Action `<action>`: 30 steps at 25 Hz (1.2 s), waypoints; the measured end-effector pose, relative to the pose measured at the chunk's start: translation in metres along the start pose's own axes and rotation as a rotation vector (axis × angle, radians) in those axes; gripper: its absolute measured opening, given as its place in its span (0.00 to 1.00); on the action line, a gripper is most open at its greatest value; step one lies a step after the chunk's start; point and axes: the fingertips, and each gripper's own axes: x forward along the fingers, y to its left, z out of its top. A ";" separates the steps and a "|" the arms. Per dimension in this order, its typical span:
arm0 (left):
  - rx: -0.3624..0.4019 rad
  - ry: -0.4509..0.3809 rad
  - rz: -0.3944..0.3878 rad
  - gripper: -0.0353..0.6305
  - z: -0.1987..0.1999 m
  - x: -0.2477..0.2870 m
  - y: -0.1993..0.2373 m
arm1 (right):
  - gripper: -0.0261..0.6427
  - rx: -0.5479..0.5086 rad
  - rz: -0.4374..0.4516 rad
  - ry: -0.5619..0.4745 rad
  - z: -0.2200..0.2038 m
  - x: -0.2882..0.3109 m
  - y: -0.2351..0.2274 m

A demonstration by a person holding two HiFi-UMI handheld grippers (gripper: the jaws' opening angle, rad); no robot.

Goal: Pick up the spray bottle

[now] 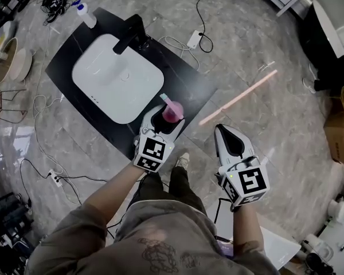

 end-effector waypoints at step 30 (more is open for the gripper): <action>0.039 -0.174 0.061 0.29 0.082 -0.051 0.027 | 0.08 -0.099 0.003 -0.111 0.053 -0.018 0.014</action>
